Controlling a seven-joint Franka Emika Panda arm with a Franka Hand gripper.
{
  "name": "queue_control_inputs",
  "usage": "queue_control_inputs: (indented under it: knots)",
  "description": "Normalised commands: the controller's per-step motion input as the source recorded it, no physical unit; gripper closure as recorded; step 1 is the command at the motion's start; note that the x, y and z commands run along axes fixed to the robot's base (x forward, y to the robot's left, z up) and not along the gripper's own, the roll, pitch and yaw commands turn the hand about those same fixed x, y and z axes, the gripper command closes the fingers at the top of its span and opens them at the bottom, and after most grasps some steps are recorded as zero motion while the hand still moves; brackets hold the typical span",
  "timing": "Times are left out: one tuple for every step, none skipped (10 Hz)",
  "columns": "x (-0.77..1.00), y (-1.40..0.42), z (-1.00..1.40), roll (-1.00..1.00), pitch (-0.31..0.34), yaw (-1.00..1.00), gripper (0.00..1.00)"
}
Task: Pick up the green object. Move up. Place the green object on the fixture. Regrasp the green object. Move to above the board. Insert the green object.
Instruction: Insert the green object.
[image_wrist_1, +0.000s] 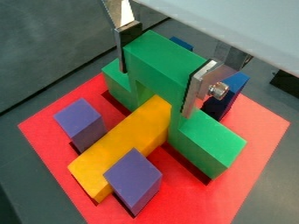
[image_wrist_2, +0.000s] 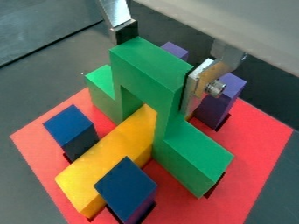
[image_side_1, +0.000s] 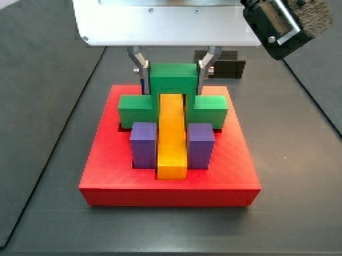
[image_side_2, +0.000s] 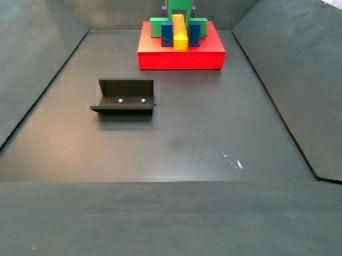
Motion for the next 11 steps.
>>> queue_control_inputs:
  knots:
    - [0.09, 0.12, 0.00, -0.37, -0.016, 0.00, 1.00]
    - [0.03, 0.08, -0.02, -0.35, -0.021, -0.03, 1.00]
    - [0.05, 0.06, 0.00, -0.30, -0.016, -0.03, 1.00]
    - [0.00, 0.09, 0.00, -0.34, -0.019, -0.01, 1.00]
    - [0.00, 0.00, 0.00, -0.02, 0.000, 0.00, 1.00]
    - [0.00, 0.00, -0.02, 0.00, 0.000, 0.00, 1.00]
    - [0.00, 0.11, -0.04, -0.26, 0.000, 0.00, 1.00]
    - [0.01, 0.16, 0.00, -0.43, 0.000, 0.00, 1.00]
    - [0.00, 0.04, 0.00, -0.13, 0.000, 0.00, 1.00]
    - [0.00, 0.00, 0.00, 0.01, 0.000, 0.00, 1.00]
    - [-0.19, 0.00, -0.03, -0.12, 0.000, 0.00, 1.00]
